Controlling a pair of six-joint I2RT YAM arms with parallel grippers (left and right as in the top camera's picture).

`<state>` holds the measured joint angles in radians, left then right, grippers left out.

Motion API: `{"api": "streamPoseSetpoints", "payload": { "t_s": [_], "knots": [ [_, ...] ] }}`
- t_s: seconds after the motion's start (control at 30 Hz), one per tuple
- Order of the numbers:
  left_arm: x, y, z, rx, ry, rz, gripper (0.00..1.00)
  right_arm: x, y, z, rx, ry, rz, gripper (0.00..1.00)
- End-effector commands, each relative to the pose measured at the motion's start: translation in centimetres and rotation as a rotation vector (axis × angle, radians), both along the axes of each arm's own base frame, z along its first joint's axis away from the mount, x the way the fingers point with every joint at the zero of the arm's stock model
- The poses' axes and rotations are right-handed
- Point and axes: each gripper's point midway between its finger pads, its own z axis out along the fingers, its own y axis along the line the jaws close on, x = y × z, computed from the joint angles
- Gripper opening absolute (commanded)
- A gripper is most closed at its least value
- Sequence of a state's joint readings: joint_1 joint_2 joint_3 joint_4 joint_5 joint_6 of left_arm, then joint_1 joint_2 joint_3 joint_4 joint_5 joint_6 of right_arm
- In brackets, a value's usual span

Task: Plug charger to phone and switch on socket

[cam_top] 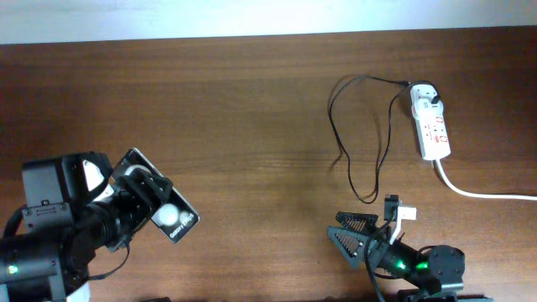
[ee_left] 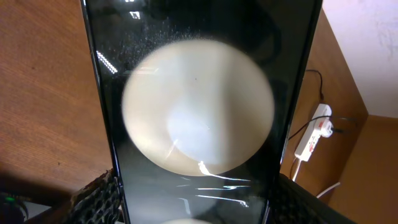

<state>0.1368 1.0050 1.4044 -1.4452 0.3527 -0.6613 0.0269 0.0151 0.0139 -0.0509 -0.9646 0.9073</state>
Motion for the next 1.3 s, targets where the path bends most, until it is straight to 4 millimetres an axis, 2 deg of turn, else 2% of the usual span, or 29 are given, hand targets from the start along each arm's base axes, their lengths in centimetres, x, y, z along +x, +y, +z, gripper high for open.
{"api": "streamPoseSetpoints", "payload": {
  "t_s": [0.0,0.17,0.37,0.43,0.57,0.67,0.8,0.87,0.93,1.0,1.17,1.27],
  "knots": [
    [1.5,-0.2,-0.1,-0.047,0.014,0.029,0.68,-0.7,0.4,1.0,0.027,0.013,0.041,1.00],
    [3.2,-0.1,-0.7,-0.075,0.037,0.057,0.67,-2.0,0.9,3.6,0.099,0.059,0.101,1.00],
    [4.4,-0.7,-0.3,-0.125,0.014,0.052,0.68,-2.3,0.4,8.2,0.129,-0.010,0.054,0.98],
    [4.6,-0.7,-0.2,-0.135,0.011,0.068,0.68,-1.1,-0.3,9.1,0.138,-0.002,-0.018,0.98],
    [4.8,-0.7,0.0,-0.147,0.005,0.088,0.68,1.5,-0.4,9.3,0.075,0.035,-0.043,0.98],
    [4.9,-0.6,0.1,-0.164,0.011,0.113,0.67,3.3,-0.4,11.2,0.013,-0.004,-0.047,0.98],
    [5.4,-0.6,0.4,-0.187,0.002,0.148,0.67,7.4,-0.2,13.6,-0.050,-0.011,-0.068,0.97],
    [5.5,-0.6,0.5,-0.197,-0.001,0.163,0.67,8.8,1.7,14.4,-0.065,-0.034,-0.026,0.98],
    [5.8,-0.5,0.6,-0.208,-0.006,0.178,0.68,9.7,4.7,14.6,-0.069,-0.047,0.022,0.98],
    [5.8,-0.5,0.7,-0.218,-0.004,0.193,0.68,10.2,8.2,13.5,-0.083,-0.031,0.065,0.97],
    [6.3,-0.4,1.0,-0.244,-0.015,0.229,0.68,8.7,16.2,12.7,-0.055,-0.106,0.172,0.97],
    [6.4,-0.4,1.0,-0.243,-0.016,0.231,0.68,7.3,19.5,12.4,-0.035,-0.135,0.176,0.97]
  ]
}}
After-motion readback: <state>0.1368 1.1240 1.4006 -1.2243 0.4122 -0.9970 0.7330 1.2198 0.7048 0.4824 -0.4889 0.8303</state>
